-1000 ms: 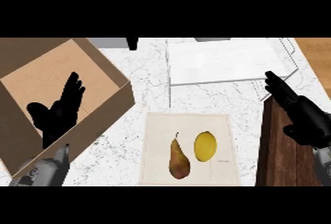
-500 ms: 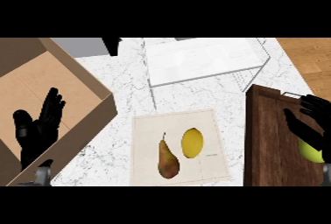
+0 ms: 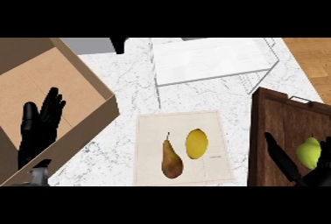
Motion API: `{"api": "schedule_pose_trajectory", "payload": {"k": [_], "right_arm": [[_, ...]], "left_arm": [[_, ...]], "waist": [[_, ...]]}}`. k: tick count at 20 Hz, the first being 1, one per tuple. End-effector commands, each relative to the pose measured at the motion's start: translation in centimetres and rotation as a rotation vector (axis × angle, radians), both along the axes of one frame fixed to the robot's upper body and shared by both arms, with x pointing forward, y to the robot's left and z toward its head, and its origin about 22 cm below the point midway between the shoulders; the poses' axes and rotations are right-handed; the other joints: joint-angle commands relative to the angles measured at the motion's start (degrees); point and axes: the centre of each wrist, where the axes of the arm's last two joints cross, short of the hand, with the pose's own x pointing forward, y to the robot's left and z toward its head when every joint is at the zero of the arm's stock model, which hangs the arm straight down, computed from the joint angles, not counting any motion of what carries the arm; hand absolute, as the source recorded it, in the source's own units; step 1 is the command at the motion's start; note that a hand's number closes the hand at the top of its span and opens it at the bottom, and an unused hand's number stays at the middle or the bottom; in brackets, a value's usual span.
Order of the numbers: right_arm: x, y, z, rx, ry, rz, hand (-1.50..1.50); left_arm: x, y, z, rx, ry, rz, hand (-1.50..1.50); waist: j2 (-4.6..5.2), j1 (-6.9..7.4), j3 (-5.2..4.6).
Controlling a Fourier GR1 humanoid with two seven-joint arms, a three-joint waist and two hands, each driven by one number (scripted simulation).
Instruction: Pick the lemon from the placemat and place it in the tiered shelf
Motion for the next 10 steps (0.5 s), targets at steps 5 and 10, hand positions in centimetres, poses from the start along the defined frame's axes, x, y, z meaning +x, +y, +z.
{"api": "schedule_pose_trajectory", "payload": {"k": [5,10], "right_arm": [[-5.8,5.0,-0.5,-0.039,0.163,0.148,-1.50],[-6.0,6.5,0.9,-0.045,0.237,0.180,-1.50]], "left_arm": [[2.0,-3.9,0.5,0.035,0.001,-0.268,0.00],[2.7,-4.4,1.3,0.058,-0.021,-0.263,0.00]], "waist": [[1.30,3.07,-0.56],[1.71,4.31,-0.64]]}}
